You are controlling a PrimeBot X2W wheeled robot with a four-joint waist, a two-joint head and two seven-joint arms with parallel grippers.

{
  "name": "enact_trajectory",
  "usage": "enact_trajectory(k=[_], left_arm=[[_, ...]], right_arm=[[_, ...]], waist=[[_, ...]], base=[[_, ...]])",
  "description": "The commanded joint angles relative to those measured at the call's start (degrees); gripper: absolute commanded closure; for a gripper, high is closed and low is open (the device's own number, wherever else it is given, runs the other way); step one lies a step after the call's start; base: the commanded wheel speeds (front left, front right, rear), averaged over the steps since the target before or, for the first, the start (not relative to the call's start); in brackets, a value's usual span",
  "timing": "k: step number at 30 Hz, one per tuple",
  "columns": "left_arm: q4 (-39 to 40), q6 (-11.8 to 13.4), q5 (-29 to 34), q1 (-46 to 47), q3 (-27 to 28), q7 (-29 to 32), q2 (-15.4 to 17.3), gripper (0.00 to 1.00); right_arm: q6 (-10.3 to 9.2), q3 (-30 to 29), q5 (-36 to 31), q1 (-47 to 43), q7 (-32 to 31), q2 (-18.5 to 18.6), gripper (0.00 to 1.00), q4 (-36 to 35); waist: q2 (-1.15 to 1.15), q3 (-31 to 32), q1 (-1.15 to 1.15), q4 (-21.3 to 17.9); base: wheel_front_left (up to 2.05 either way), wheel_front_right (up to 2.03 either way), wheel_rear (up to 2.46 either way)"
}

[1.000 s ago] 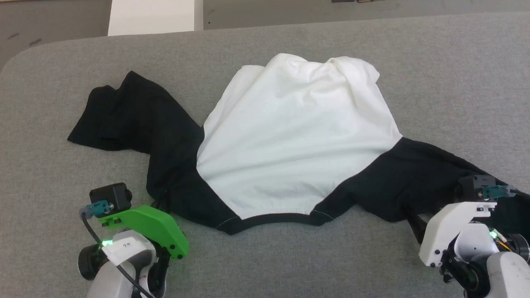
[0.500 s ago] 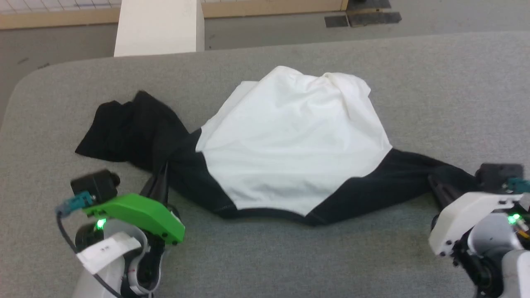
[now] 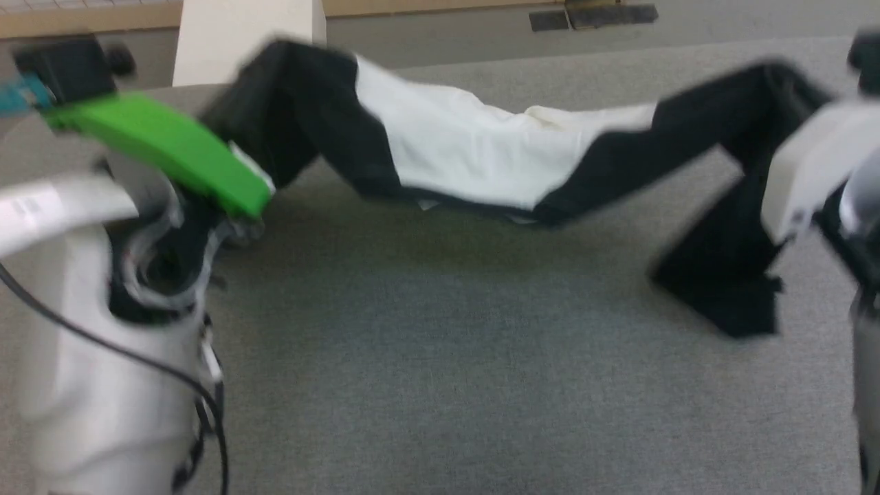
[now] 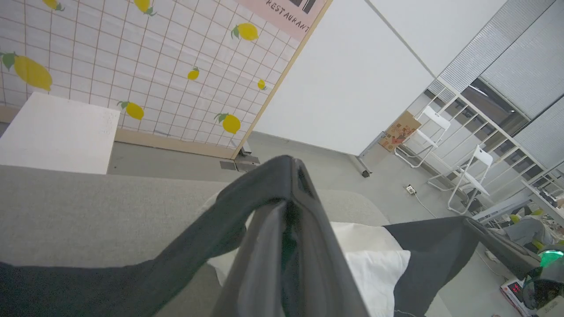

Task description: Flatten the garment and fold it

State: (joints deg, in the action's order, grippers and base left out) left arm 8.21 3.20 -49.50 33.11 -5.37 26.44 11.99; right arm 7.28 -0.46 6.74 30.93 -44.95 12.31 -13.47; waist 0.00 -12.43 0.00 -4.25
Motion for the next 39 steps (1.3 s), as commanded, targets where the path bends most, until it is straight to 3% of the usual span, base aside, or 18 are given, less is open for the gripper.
enact_trajectory(k=[1, 5, 12, 17, 24, 28, 32, 34, 39], left_arm=[[-1.4, 0.7, -0.7, 4.5, 0.9, 0.3, 0.5, 1.0], [-7.6, 2.3, 0.6, 16.4, 2.0, 0.2, 1.1, 1.0], [-17.9, 4.5, 3.9, 35.9, 4.5, -5.1, 1.9, 1.0], [-23.1, 5.0, 4.6, 46.6, 7.3, -11.8, 1.6, 1.0], [-26.8, 2.6, 3.2, 56.2, 11.0, -21.1, 0.5, 1.0], [-28.6, 1.1, 2.2, 57.5, 11.4, -22.5, 0.1, 1.0], [-31.2, -0.9, 2.6, 53.7, 9.4, -20.0, 0.9, 1.0], [-33.7, -3.1, 3.5, 46.4, 6.5, -16.5, 2.3, 1.0], [-34.8, -6.0, 6.7, 35.7, 1.7, -12.4, 5.5, 1.0]], right_arm=[[0.21, 1.1, 0.5, 4.7, -0.4, 0.9, 1.0, 1.7], [0.21, 4.3, 0.4, 17.9, -0.6, 3.4, 1.0, 8.2], [0.21, 7.1, -2.9, 38.8, 4.5, 4.1, 1.0, 20.6], [0.21, 4.1, -6.4, 50.0, 11.8, 2.2, 1.0, 26.8], [0.21, -2.5, -13.0, 61.9, 25.8, -0.2, 1.0, 32.9], [0.21, -4.2, -15.6, 65.6, 32.1, -0.8, 1.0, 36.9], [0.21, -3.7, -15.2, 64.4, 34.2, -0.9, 1.0, 42.1], [0.21, -0.7, -12.3, 58.9, 35.8, -0.3, 1.0, 46.3], [0.21, 4.2, -7.1, 49.5, 36.9, 1.0, 1.0, 48.4]], waist=[[0.0, -3.7, 0.0, -0.6], [0.0, -8.4, 0.0, -1.1], [0.0, -16.7, 0.0, -2.0], [0.0, -20.7, 0.0, -2.1], [0.0, -23.4, 0.0, -1.3], [0.0, -23.7, 0.0, -0.6], [0.0, -23.5, 0.0, -0.1], [0.0, -22.6, 0.0, 0.0], [0.0, -19.9, 0.0, 0.1]], base=[[0.0, 0.0, 0.0], [0.0, 0.0, 0.0], [0.0, 0.0, 0.0], [0.0, 0.0, 0.0], [0.0, 0.0, 0.0], [0.0, 0.0, 0.0], [0.0, 0.0, 0.0], [0.0, 0.0, 0.0], [0.0, 0.0, 0.0]])
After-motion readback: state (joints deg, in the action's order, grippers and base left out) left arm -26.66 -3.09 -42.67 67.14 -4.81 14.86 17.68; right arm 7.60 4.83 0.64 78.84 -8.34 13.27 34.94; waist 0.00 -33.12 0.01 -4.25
